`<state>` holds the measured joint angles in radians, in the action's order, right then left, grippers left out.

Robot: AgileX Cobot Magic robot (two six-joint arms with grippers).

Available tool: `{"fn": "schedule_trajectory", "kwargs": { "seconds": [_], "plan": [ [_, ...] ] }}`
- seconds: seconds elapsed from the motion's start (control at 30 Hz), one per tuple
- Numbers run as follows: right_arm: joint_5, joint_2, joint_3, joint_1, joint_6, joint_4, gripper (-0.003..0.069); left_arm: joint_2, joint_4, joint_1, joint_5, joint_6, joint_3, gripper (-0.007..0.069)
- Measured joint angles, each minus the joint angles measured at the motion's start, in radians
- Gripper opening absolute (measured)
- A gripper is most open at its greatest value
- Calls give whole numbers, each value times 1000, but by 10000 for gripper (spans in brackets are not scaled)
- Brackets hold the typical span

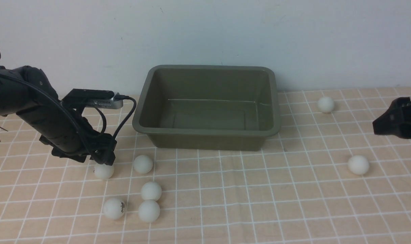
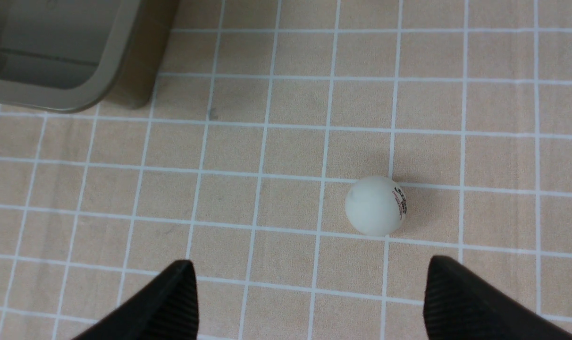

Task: Put the table tennis balls into the box on the light coffee tablecloth.
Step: 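Reach for and grasp a ping pong ball on the table beside the basket, then drop the ball into the bin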

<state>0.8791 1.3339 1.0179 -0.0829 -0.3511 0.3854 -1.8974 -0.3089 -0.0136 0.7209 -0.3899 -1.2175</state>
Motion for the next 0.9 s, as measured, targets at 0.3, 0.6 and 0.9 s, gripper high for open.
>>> {"fn": "schedule_trajectory", "kwargs": {
  "seconds": [0.3, 0.6, 0.9],
  "plan": [
    [0, 0, 0, 0, 2, 0, 579, -73, 1, 0, 2, 1, -1, 477],
    [0, 0, 0, 0, 2, 0, 579, -89, 32, 0, 90, 3, -85, 318],
    [-19, 85, 1, 0, 10, -1, 579, -54, -5, 38, 381, 24, -494, 318]
  ]
}}
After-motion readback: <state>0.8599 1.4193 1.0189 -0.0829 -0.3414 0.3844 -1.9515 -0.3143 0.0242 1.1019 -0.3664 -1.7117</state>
